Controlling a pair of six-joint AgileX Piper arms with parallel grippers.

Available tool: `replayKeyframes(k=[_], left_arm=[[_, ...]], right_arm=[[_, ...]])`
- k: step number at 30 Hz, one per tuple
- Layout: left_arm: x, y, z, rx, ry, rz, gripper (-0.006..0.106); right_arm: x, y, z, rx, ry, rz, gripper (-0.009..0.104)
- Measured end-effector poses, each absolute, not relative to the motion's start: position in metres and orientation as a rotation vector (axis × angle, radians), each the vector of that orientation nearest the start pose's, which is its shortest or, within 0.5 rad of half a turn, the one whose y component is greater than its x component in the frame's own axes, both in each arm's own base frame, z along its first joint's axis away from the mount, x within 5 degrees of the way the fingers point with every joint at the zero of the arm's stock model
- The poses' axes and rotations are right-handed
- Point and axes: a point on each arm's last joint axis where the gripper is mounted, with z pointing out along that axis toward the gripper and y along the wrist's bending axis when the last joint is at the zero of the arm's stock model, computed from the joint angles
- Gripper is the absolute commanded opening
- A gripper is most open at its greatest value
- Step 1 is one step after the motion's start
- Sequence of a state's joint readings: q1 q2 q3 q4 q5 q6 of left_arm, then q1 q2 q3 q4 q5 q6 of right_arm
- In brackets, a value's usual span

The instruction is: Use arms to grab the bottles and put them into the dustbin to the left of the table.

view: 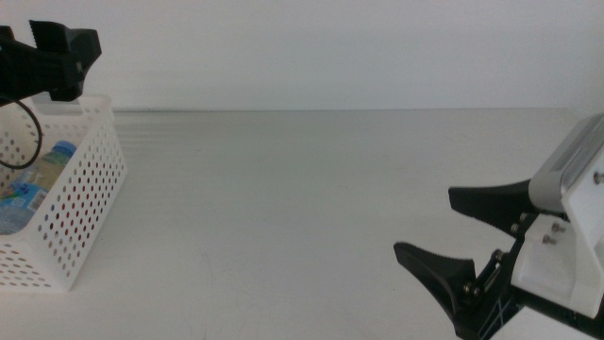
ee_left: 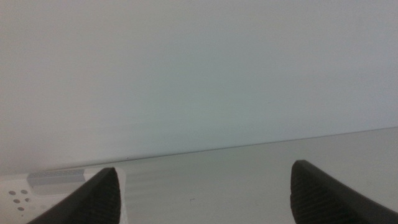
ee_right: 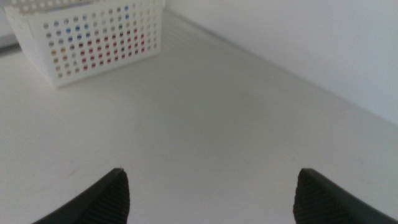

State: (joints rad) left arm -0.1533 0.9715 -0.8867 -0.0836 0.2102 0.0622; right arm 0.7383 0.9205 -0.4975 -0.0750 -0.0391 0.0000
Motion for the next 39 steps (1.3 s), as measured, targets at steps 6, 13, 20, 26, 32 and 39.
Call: replayKeyframes(k=[6,13,20,26,32,39], left_arm=[[0.209,-0.034,0.379,0.132,1.783,-0.14,0.09],[0.196,-0.032,0.354,0.135,1.835,-0.137,0.09],[0.15,-0.016,0.319,0.083,1.839,-0.097,0.09],[0.104,-0.004,0.28,0.017,1.798,-0.046,0.09],[0.068,-0.003,0.241,0.018,1.709,-0.044,0.09],[0.056,-0.003,0.212,0.018,1.672,-0.044,0.09]], right_arm=[[0.138,0.126,0.27,-0.762,1.78,0.451,0.084],[0.147,0.1,0.278,-0.538,1.807,0.421,0.084],[0.145,0.055,0.298,-0.282,1.721,0.296,0.084],[0.121,0.033,0.299,-0.221,1.628,0.206,0.084],[0.085,0.015,0.266,-0.12,1.56,0.151,0.084],[0.064,0.004,0.222,-0.028,1.526,0.066,0.084]])
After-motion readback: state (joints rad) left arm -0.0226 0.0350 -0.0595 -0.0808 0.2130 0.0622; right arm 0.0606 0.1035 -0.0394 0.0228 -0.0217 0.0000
